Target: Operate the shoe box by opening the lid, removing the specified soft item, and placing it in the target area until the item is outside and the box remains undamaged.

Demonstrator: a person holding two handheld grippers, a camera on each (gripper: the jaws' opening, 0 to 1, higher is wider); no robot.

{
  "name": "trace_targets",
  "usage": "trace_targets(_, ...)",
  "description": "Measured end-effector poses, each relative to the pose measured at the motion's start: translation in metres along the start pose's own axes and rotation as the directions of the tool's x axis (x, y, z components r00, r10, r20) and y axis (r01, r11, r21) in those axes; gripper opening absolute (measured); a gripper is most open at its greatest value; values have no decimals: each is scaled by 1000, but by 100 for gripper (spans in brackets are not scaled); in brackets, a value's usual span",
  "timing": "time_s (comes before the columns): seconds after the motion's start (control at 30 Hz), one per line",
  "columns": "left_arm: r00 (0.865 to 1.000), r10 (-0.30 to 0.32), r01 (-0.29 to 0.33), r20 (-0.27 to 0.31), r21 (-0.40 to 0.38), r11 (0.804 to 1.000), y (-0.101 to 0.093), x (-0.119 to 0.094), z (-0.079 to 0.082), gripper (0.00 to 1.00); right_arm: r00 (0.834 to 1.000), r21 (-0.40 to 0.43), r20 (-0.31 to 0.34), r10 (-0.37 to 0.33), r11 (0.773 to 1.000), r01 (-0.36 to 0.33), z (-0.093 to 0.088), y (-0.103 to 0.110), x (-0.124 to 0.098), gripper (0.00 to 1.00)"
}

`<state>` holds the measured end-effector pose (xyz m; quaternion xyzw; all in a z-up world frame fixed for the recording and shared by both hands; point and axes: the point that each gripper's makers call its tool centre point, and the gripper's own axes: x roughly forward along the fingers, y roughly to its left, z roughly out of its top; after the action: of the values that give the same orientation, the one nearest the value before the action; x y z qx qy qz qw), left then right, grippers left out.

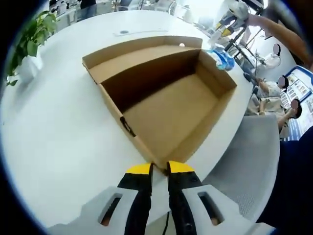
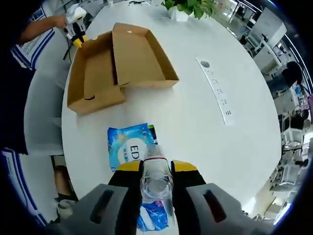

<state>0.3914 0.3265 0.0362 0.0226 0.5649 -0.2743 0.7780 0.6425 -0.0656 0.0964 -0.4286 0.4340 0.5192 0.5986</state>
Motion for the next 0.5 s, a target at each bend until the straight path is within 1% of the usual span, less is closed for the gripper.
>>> trace_targets(0.03,1000,1,-1,-1,1,1000,0,0,0,8,1000,-8,-9,-4,1000,4,-1,-2,1,20)
trace_targets(0.07,1000,1,-1,-3,6,1000,0,1,0,8,1000,-35,-28,-3,999,2,-2,-3,3,20)
trace_targets(0.13,1000,3,-3,-6,7,1000,1,1,0,8,999,-43,-40,-8,999,6,-3,-7,7,20)
trace_targets(0.17,1000,3,-3,-6,9,1000,0,1,0,8,999,-56,-52,0,998,-3,-4,-8,9,20)
trace_targets(0.23,1000,6,-6,-6,10,1000,1,1,0,8,997,-72,-75,-8,997,2,-8,-12,13,20)
trace_targets(0.27,1000,6,-6,-6,10,1000,1,2,0,8,997,-74,-73,-1,997,-4,-8,-12,15,20)
trace_targets(0.33,1000,7,-7,-6,16,1000,1,2,0,8,996,-95,-91,-13,995,4,-11,-17,19,20)
trace_targets(0.4,1000,6,-6,-6,15,1000,1,2,0,8,996,-100,-89,-6,995,-3,-12,-18,24,20)
trace_targets(0.43,1000,6,-6,-7,17,1000,1,2,0,8,995,-119,-99,-3,993,-9,-14,-18,27,20)
trace_targets(0.5,1000,5,-5,-8,20,1000,1,2,0,8,994,-119,-108,1,993,-14,-16,-19,33,20)
